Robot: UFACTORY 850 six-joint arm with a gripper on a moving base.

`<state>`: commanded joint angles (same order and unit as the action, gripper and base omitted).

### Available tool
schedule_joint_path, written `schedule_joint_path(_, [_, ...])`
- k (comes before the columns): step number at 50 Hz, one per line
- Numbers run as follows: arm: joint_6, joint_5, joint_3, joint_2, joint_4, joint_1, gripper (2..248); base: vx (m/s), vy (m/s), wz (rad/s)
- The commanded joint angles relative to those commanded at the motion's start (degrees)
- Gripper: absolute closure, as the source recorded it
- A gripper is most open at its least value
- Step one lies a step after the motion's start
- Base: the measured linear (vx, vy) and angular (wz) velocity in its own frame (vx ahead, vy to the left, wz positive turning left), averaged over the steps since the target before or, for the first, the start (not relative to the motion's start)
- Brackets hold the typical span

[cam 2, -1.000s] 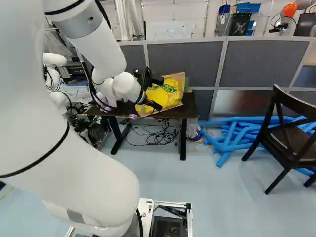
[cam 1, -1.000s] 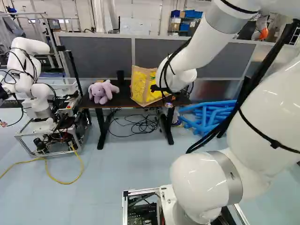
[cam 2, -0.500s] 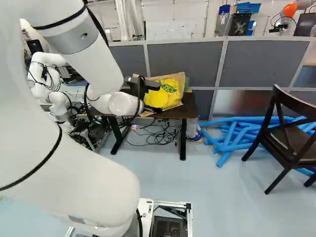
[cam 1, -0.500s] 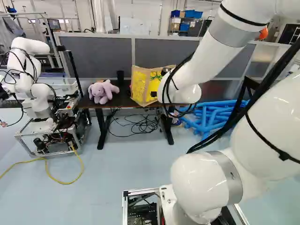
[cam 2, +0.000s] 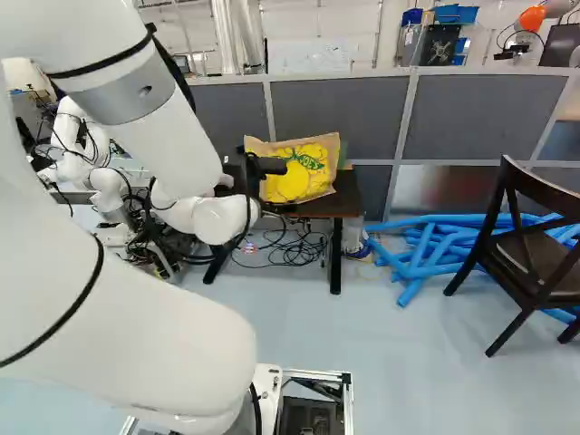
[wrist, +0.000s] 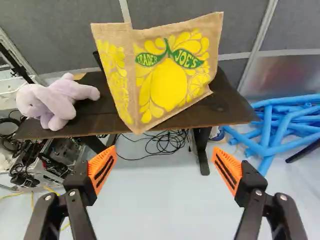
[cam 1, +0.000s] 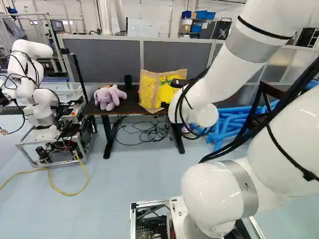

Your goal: Pick up the bag on the ground and place it on the table

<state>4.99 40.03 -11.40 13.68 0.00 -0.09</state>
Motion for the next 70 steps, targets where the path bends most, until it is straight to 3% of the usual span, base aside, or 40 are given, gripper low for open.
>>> schedule_joint_path(34, [-4.23,8.45,5.42,1.96,0.0,0.08,3,0.0,0.0,0.0])
schedule_joint_path(70, [-4.99,9.97,6.4,2.32,0.0,0.09,3,0.0,0.0,0.0])
